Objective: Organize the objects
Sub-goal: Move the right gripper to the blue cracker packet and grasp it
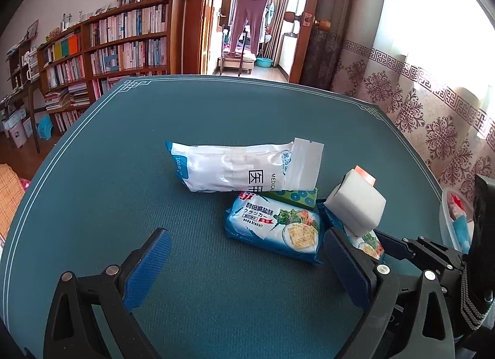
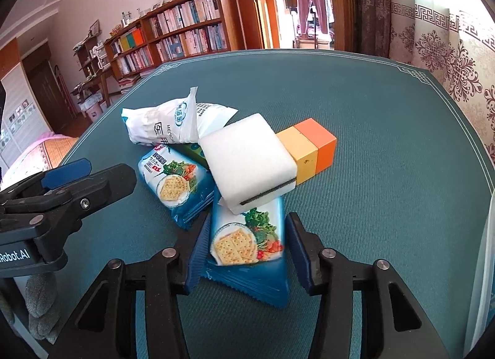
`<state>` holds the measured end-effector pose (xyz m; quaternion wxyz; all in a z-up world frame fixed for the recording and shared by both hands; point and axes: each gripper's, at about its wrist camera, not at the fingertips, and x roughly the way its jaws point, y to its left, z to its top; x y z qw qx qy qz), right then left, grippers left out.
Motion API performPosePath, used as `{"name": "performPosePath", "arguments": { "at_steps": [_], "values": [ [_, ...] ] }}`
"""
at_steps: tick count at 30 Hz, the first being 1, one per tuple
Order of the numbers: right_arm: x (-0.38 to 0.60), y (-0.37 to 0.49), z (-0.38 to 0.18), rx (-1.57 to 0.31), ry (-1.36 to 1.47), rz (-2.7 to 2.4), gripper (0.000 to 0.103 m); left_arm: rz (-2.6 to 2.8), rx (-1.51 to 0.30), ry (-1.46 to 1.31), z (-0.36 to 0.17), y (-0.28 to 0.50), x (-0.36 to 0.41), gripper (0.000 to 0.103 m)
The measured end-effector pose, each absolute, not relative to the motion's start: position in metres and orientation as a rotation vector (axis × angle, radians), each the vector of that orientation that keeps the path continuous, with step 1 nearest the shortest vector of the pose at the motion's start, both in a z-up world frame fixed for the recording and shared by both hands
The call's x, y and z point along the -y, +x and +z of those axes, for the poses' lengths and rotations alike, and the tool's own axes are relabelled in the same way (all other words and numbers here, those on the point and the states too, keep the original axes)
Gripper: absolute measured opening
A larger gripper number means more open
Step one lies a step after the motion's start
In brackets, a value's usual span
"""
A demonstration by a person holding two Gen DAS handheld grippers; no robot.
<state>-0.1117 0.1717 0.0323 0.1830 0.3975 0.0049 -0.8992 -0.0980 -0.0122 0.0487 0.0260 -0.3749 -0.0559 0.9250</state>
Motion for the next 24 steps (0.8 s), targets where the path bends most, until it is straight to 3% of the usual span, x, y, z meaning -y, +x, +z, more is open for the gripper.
{"name": "performPosePath", "arguments": {
  "at_steps": [13, 24],
  "values": [
    [-0.201, -0.084, 0.031, 0.033, 1.135, -2.475, 0.044, 2.803, 0.077, -1.129, 0.048, -0.090, -0.013, 0.101],
    [-0.202, -0.059, 0.028, -0.041, 1.096, -2.448, 0.044, 2.625, -0.131, -1.051, 0.051, -0.082, -0.061, 0.101]
  ]
}}
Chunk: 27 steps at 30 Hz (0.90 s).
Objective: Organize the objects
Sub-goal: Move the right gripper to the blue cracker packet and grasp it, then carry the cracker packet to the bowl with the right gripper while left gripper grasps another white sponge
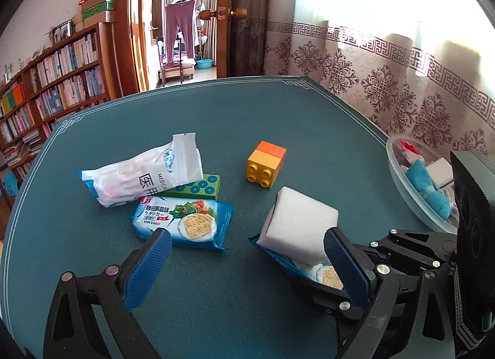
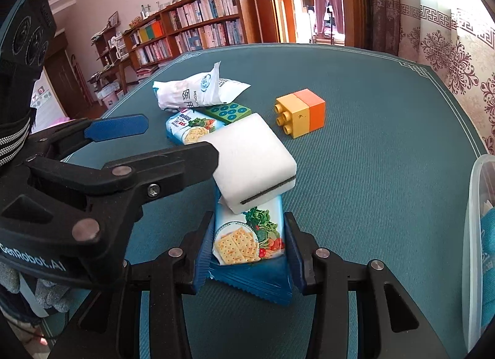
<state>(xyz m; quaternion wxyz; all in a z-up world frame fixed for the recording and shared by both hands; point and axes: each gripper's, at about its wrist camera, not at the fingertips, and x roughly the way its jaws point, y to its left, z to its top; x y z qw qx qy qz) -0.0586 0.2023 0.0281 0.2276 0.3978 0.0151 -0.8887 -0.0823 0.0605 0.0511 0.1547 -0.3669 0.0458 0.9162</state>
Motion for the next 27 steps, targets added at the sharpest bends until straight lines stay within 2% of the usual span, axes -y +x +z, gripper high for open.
{"name": "performPosePath", "arguments": {
  "at_steps": [10, 13, 15, 18, 27],
  "values": [
    [-0.202, -0.050, 0.027, -0.074, 1.067, -2.430, 0.044, 2.522, -0.305, -1.043, 0.042, -0.085, -0.089, 0.099],
    [-0.202, -0.050, 0.028, -0.070, 1.067, -2.426, 0.044, 2.504, -0.298, -1.070, 0.038, -0.089, -0.091, 0.085],
    [-0.203, -0.050, 0.028, -0.069, 1.067, -2.426, 0.044, 2.496, -0.284, -1.095, 0.035, -0.091, -0.090, 0.069],
    [-0.203, -0.050, 0.028, -0.070, 1.068, -2.426, 0.044, 2.490, -0.247, -1.126, 0.032, -0.094, -0.086, 0.056],
    [-0.205, -0.048, 0.028, -0.057, 1.070, -2.438, 0.044, 2.556, -0.114, -1.089, 0.045, -0.091, -0.063, 0.055]
  ]
}}
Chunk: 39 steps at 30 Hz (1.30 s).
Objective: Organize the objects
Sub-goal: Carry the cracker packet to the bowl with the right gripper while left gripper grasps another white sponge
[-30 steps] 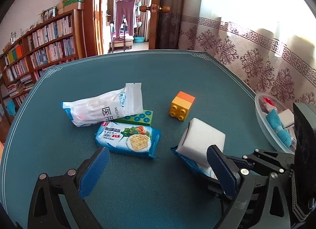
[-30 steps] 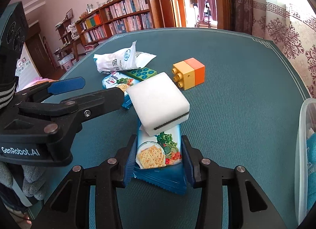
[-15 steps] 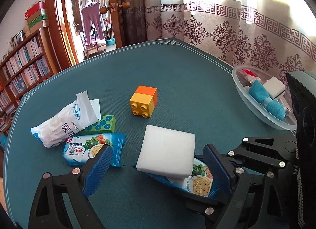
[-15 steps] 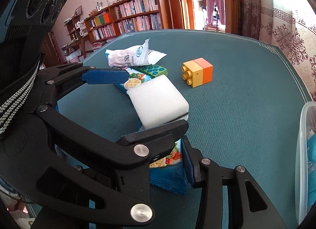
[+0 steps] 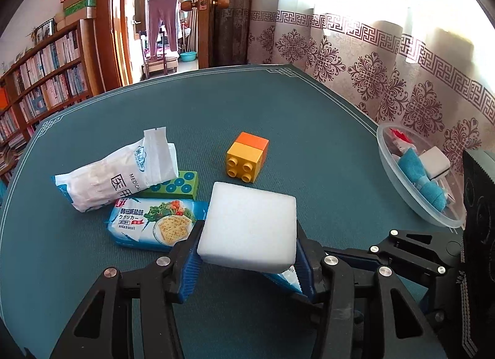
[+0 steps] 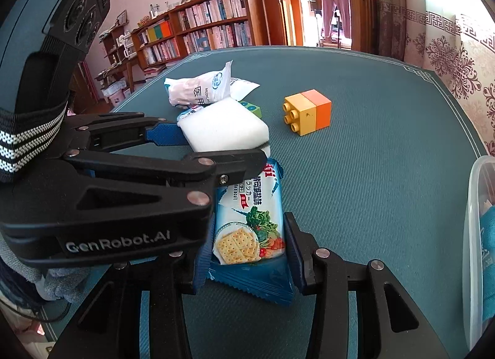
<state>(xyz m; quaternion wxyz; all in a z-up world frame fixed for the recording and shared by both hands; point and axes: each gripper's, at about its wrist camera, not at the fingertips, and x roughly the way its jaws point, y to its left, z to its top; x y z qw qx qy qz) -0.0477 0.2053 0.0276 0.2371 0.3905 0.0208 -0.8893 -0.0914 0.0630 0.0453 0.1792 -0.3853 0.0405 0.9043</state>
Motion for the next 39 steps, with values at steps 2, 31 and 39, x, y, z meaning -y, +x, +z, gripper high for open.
{"name": "performPosePath", "arguments": {
  "at_steps": [2, 31, 39],
  "values": [
    [-0.207, -0.046, 0.027, -0.051, 1.072, -2.443, 0.044, 2.586, -0.096, -1.082, 0.048, -0.092, -0.057, 0.055],
    [-0.279, -0.009, 0.056, 0.097, 1.040, -2.631, 0.044, 2.633, -0.148, -1.087, 0.039, -0.078, -0.074, 0.055],
    [-0.318, 0.006, 0.070, 0.163, 1.013, -2.744, 0.044, 2.603, -0.176, -1.083, 0.038, -0.074, -0.089, 0.055]
  ]
}}
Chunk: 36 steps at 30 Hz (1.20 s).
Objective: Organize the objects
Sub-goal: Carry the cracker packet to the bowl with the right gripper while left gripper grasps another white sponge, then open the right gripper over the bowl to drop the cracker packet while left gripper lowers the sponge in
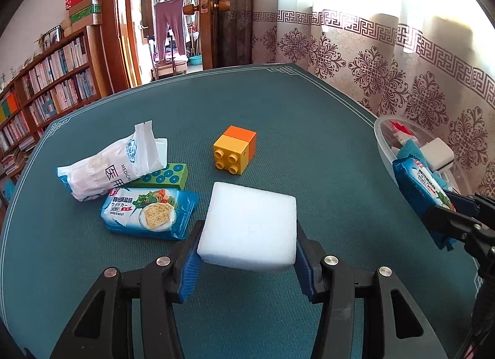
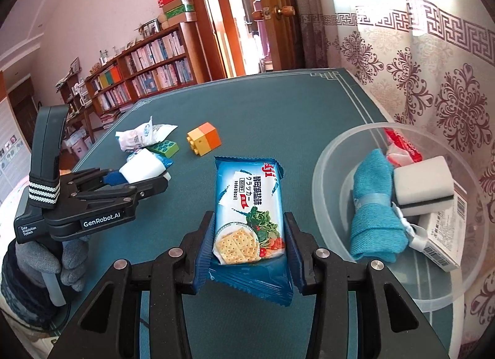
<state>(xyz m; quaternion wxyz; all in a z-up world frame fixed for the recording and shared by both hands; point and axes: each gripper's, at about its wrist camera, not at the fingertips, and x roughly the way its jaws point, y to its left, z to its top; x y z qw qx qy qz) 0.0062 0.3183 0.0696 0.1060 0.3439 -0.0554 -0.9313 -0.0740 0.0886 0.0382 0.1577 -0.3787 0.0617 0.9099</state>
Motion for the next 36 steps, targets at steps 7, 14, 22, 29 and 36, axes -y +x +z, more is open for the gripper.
{"name": "performPosePath", "arguments": {
  "at_steps": [7, 14, 22, 29, 36],
  "values": [
    [-0.360, 0.019, 0.081, 0.239, 0.981, -2.921, 0.044, 2.581, -0.198, -1.077, 0.039, -0.071, -0.102, 0.055],
    [-0.402, 0.029, 0.094, 0.272, 0.931, -3.145, 0.044, 2.561, -0.224, -1.071, 0.039, -0.069, -0.115, 0.055],
    [-0.437, 0.029, 0.083, 0.263, 1.017, -3.302, 0.044, 2.539, -0.246, -1.058, 0.040, -0.065, -0.128, 0.055],
    [-0.447, 0.021, 0.069, 0.257, 1.075, -3.300, 0.044, 2.525, -0.261, -1.056, 0.039, -0.065, -0.136, 0.055],
    [-0.449, 0.017, 0.065, 0.268, 1.075, -3.301, 0.044, 2.518, -0.269, -1.056, 0.039, -0.065, -0.143, 0.055]
  ]
}}
